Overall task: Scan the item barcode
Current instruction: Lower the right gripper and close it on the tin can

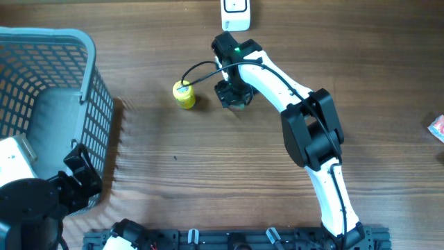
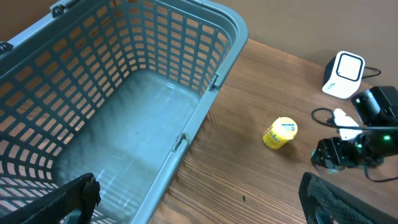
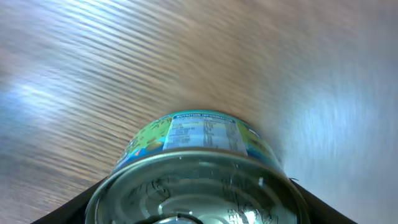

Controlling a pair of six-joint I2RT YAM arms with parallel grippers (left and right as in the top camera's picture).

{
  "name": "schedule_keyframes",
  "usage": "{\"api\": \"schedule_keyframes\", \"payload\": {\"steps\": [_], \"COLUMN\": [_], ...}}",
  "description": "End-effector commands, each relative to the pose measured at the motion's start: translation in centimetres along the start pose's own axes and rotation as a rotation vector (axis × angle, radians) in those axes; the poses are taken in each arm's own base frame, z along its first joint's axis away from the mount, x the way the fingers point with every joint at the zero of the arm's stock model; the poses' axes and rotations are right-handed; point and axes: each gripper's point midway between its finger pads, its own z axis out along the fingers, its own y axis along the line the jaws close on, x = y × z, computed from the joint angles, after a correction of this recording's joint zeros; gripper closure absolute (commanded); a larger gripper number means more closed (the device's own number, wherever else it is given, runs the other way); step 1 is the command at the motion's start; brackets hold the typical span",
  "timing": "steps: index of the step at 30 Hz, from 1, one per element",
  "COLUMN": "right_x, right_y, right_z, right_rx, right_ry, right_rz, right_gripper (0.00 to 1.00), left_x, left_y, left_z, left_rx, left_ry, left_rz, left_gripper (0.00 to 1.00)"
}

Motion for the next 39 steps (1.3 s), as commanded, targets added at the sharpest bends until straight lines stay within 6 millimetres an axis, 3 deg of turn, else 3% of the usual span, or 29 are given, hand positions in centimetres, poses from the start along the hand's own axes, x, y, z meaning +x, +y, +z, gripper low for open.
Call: {"api": "schedule_keyframes", "payload": {"steps": [1,4,5,7,9,12,17,20,25,29,32,37,39], "right_x": [2.4,2.9,2.9,2.6,2.2,2.4,3.7,3.3,2.6,3.2,3.7,3.2,3.3], "right_y": [0.7,3.9,4.6,5.7,5.2,2.1,-3.3,-5.0,-2.7,-1.1,-1.3,-1.5,-1.2], "right_z": [2.6,2.2,2.0,1.8,2.1,2.6,1.9,1.4,2.2,2.4,2.3,2.5,2.5], "right_rx": [-0.024,-0.17,-0.202,-0.252,-0.206,-0.011,0.286,0.362,0.192,0.058,0.03,-0.012,-0.057], "right_ry": [0.131,0.209,0.224,0.229,0.191,0.121,0.093,0.091,0.144,0.169,0.194,0.165,0.154], "right_rz": [0.452,0.598,0.615,0.626,0.618,0.589,0.377,0.196,-0.372,-0.666,-0.797,-0.854,-0.834], "right_gripper": [0.6,0.03,0.0,0.0,0.0,0.0,0.0,0.0,0.0,0.0,0.0,0.0,0.1], "left_x": [-0.1,-0.1,-0.1,-0.1,-0.1,-0.1,0.1,0.1,0.1,0.3,0.3,0.4,0.4], "left_y": [0.2,0.2,0.2,0.2,0.2,0.2,0.0,0.0,-0.1,-0.2,-0.3,-0.4,-0.5], "left_z": [-0.1,-0.1,-0.1,-0.1,-0.1,-0.1,-0.1,-0.1,-0.1,-0.1,-0.1,-0.1,-0.1], "left_rx": [-0.004,-0.004,-0.004,-0.003,-0.003,-0.003,0.009,0.009,0.012,0.023,0.027,0.033,0.036], "left_ry": [-0.009,-0.009,-0.009,-0.009,-0.009,-0.008,0.001,0.001,0.003,0.011,0.015,0.019,0.021], "left_rz": [-0.012,-0.011,-0.011,-0.012,-0.011,-0.012,-0.011,-0.011,-0.011,-0.011,-0.012,-0.012,-0.011], "left_gripper": [0.0,0.0,0.0,0.0,0.0,0.0,0.0,0.0,0.0,0.0,0.0,0.0,0.0]}}
